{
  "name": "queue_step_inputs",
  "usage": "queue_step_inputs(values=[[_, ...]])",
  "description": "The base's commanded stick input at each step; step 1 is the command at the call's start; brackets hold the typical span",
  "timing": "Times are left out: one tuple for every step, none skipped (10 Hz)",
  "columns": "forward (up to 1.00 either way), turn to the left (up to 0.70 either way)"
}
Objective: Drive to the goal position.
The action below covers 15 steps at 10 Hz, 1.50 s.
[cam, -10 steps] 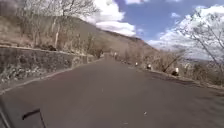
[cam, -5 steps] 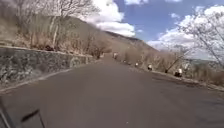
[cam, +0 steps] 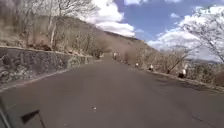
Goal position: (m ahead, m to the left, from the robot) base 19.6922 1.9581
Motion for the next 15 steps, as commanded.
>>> queue_step_inputs(values=[[0.70, 0.03], [0.70, 0.03], [0.70, 0.02], [0.70, 0.01], [0.70, 0.00], [0.70, 0.00], [0.70, 0.00], [0.70, 0.00], [0.70, 0.00], [0.70, 0.33], [0.70, 0.34], [0.70, 0.35], [0.70, 0.20], [0.70, 0.07], [0.70, 0.00]])
